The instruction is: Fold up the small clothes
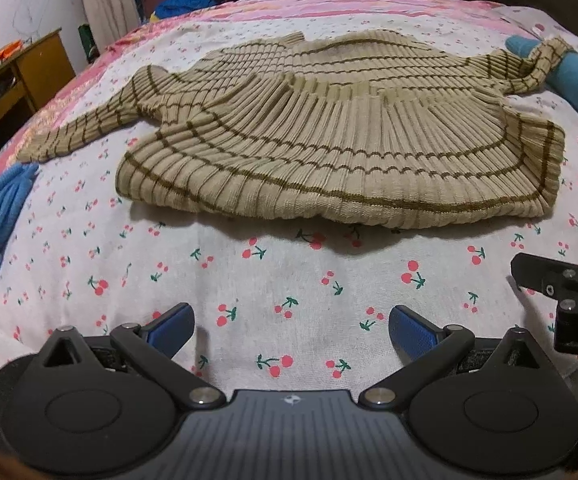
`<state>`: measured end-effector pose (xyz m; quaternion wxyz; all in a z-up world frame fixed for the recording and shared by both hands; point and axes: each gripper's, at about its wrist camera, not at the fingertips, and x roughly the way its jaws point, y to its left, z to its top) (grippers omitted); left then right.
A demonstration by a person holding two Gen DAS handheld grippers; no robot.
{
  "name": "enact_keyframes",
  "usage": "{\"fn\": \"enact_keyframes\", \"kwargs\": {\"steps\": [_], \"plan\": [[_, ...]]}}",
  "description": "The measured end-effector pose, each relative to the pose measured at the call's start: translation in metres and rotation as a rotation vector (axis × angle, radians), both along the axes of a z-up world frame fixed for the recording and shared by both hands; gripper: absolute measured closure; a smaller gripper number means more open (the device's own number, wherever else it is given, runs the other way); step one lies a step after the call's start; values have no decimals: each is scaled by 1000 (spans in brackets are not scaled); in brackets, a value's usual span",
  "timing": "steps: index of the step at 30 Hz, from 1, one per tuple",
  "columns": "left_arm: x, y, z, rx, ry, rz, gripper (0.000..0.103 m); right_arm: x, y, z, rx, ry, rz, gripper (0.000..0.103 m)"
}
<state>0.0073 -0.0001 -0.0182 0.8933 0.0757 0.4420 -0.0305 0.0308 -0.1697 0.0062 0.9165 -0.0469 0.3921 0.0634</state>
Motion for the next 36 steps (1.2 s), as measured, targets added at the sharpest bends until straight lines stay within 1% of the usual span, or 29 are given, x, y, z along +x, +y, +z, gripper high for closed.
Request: {"fn": "enact_keyframes", "kwargs": {"steps": [5,9,33,36], "plan": [[-1,2,2,-5,-12,2,0,0,0,1,4,-4,-3,12],[-1,3,4,-17,-17,8,0,0,0,1,5,-4,-1,13],[-3,2,6,-28,-29,7,0,-2,2,2,5,-12,9,14],[-2,3,7,-33,-32,5,0,-2,2,2,10,-12,10,18]]}}
